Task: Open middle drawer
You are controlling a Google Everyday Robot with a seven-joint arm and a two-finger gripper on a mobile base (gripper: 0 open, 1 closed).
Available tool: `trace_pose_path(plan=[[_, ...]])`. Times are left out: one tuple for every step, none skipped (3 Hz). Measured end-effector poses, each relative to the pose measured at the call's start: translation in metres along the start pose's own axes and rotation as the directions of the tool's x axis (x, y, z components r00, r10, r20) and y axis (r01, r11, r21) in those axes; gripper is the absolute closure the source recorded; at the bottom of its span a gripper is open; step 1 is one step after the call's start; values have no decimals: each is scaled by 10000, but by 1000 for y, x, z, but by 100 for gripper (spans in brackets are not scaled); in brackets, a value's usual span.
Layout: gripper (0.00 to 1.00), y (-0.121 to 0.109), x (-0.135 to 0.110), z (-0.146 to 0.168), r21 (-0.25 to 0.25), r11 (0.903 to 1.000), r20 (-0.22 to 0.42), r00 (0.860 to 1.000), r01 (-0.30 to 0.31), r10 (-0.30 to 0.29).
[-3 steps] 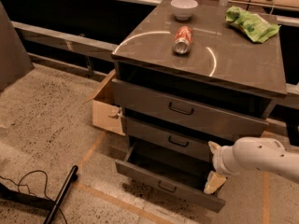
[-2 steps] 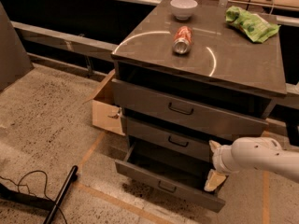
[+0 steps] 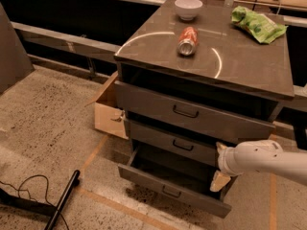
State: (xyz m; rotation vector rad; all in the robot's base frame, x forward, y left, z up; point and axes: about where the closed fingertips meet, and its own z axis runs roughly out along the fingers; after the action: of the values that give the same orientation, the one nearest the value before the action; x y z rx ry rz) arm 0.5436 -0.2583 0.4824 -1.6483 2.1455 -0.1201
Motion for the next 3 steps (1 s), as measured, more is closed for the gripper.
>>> trace_pose_path(plan=[[0,-6,5,14,272,9996,163,9999,-60,56],[0,-10,11,26,548,9985,320,9995,-79,61],[0,-19,18,35,820,9966,314,9995,-79,53]])
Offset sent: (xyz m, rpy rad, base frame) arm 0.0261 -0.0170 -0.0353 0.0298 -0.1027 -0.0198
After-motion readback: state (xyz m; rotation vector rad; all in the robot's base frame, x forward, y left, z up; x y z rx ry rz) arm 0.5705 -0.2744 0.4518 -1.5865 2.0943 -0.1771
